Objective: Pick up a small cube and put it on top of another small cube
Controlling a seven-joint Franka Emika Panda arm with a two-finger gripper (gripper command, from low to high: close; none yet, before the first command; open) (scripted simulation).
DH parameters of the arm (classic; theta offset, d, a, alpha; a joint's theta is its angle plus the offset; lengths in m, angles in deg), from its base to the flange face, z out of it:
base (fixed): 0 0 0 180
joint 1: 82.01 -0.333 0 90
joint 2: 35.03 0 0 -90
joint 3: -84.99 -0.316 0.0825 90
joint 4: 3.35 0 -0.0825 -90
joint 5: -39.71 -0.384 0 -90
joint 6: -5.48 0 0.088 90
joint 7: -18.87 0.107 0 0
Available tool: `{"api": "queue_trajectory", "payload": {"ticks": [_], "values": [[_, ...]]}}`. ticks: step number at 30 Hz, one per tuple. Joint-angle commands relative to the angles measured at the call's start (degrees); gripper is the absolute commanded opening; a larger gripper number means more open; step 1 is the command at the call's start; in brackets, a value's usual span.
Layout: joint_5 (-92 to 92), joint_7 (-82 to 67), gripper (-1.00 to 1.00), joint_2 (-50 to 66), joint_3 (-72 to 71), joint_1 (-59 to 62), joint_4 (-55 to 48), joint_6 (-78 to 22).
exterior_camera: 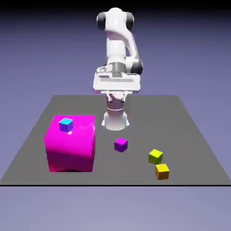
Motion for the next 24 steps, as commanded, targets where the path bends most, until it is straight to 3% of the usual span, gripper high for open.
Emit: {"api": "queue_trajectory", "payload": {"ticks": [1, 24], "values": [[0.41, 0.54, 0.00, 2.05, -0.80, 0.03, -2.08, -2.13], [9.88, 13.01, 0.00, 49.17, -19.23, 0.66, -49.84, -51.05]]}}
